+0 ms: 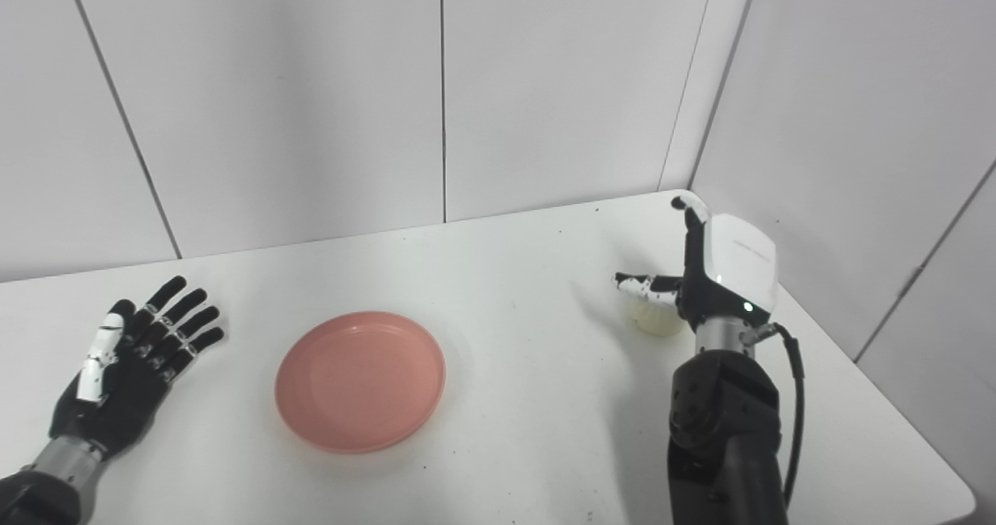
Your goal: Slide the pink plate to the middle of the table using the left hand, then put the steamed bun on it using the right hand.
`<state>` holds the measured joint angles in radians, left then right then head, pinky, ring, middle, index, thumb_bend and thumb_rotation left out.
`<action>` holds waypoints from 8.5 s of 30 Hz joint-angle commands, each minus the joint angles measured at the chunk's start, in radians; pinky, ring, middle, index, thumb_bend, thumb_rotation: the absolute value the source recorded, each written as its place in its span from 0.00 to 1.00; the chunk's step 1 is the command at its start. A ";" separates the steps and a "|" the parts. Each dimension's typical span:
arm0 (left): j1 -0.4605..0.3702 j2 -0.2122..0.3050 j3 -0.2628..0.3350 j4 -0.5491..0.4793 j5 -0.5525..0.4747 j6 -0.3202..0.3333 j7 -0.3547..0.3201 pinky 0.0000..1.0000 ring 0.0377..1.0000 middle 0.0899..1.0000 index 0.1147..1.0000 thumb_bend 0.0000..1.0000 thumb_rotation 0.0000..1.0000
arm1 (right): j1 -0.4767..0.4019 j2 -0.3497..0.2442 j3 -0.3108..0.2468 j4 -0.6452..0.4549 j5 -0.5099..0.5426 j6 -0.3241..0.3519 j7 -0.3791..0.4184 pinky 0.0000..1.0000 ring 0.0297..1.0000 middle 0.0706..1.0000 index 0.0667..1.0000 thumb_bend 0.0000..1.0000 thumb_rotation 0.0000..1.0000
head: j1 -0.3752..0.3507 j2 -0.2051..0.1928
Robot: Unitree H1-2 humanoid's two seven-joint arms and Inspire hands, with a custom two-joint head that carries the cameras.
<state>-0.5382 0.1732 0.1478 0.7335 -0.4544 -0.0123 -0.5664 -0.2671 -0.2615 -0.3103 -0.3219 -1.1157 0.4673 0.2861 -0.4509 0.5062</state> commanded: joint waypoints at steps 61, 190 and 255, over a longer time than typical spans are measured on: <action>0.213 0.017 0.021 -0.024 0.011 0.133 0.015 0.79 0.82 0.85 0.86 0.50 0.85 | -0.109 -0.238 0.111 0.370 0.181 0.002 -0.021 0.73 0.82 0.82 0.77 0.84 0.35 | 0.002 0.061; 0.252 -0.188 -0.155 -0.306 0.106 0.229 0.315 0.92 0.92 0.94 0.96 0.47 1.00 | -0.356 0.010 0.781 0.393 0.294 -0.122 0.091 0.19 0.26 0.43 0.45 0.53 0.00 | 0.503 0.085; 0.366 -0.214 -0.190 -0.615 0.402 0.037 0.493 1.00 1.00 1.00 1.00 0.44 1.00 | -0.195 0.083 0.448 0.344 0.614 -0.599 -0.350 0.95 0.99 1.00 1.00 0.53 1.00 | 0.477 0.063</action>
<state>-0.1817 -0.0471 -0.0424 0.1000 -0.0596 0.0258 -0.0845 -0.4320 -0.1865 0.1527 0.0365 -0.5244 -0.0602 -0.0211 0.0261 0.5676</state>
